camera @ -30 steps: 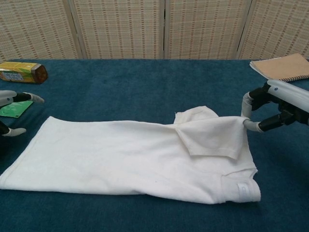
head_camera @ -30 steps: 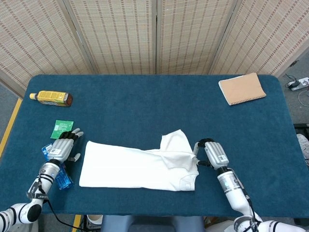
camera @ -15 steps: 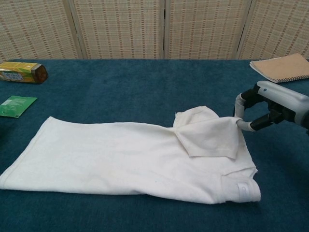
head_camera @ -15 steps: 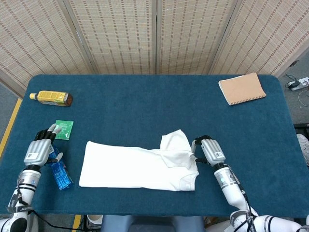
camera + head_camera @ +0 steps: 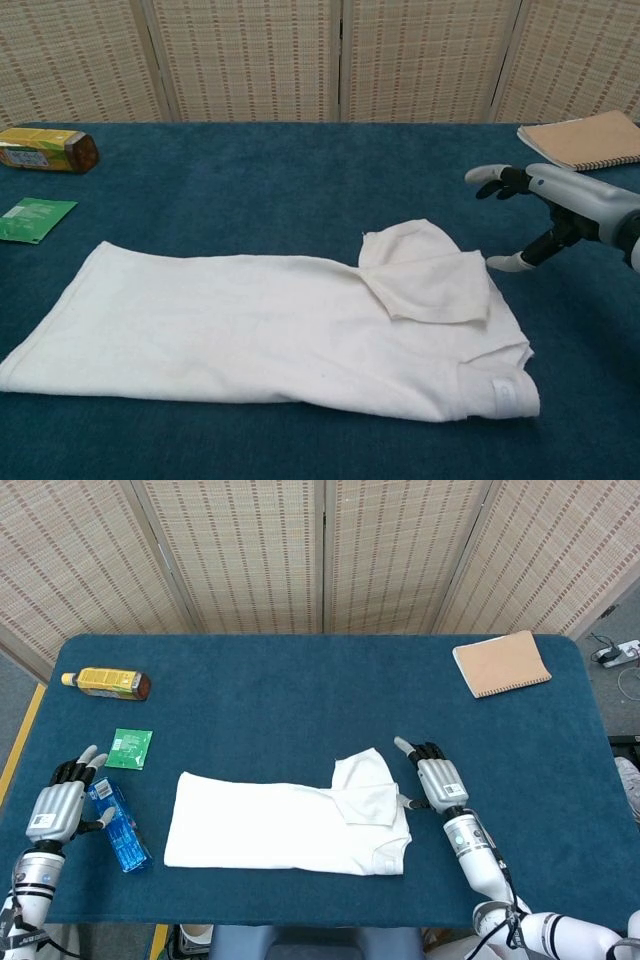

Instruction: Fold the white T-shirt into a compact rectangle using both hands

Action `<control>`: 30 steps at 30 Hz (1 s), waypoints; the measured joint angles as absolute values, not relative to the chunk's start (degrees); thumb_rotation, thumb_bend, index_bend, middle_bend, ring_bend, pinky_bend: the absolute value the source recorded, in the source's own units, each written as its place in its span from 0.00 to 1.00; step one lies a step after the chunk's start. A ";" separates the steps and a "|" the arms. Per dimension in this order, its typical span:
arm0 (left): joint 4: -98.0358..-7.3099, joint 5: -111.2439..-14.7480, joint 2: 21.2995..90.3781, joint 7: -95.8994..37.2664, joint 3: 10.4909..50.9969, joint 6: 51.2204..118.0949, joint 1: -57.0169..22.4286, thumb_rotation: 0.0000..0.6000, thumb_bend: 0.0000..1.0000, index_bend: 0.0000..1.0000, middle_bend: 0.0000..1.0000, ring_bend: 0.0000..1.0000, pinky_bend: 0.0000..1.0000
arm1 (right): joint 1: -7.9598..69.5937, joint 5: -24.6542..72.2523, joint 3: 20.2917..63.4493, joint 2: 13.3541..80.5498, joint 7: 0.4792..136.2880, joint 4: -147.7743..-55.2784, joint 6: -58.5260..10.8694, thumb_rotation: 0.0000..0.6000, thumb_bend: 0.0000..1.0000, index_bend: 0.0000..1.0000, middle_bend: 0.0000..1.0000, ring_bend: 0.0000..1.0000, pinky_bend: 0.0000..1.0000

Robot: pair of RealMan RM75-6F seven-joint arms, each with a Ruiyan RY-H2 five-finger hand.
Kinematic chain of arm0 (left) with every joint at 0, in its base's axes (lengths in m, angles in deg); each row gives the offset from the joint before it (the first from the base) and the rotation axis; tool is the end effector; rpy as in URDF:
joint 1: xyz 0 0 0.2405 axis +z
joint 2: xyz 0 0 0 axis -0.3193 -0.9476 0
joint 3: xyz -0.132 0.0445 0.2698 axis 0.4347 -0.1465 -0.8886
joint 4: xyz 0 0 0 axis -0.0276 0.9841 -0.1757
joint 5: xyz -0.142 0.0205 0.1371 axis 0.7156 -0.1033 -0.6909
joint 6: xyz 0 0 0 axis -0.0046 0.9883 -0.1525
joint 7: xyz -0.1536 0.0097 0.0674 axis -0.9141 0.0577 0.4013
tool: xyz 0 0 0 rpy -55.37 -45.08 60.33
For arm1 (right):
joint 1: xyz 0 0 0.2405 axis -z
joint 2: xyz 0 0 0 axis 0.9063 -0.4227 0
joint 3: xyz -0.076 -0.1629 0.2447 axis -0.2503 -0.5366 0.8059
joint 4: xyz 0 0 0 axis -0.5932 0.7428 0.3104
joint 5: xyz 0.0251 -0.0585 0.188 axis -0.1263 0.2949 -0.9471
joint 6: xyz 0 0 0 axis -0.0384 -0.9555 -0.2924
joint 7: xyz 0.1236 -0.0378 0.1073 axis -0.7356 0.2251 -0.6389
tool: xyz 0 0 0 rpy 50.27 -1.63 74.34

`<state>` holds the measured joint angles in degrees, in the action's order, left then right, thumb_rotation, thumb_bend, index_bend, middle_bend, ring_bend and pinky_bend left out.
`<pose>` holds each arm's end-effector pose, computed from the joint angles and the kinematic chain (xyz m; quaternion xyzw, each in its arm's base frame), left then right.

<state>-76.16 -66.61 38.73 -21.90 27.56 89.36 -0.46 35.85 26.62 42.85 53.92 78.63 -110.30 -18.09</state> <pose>-0.3385 0.2912 0.1504 -0.5959 -0.4690 -0.3224 0.5665 -0.2570 -0.3513 -0.0082 0.6392 -0.5027 0.3866 0.4351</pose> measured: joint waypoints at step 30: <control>-79.27 -68.50 36.70 -24.04 27.20 90.73 2.73 1.00 0.32 0.00 0.00 0.00 0.00 | 36.55 54.76 30.14 51.03 71.49 -100.98 -26.58 1.00 0.09 0.52 0.31 0.13 0.00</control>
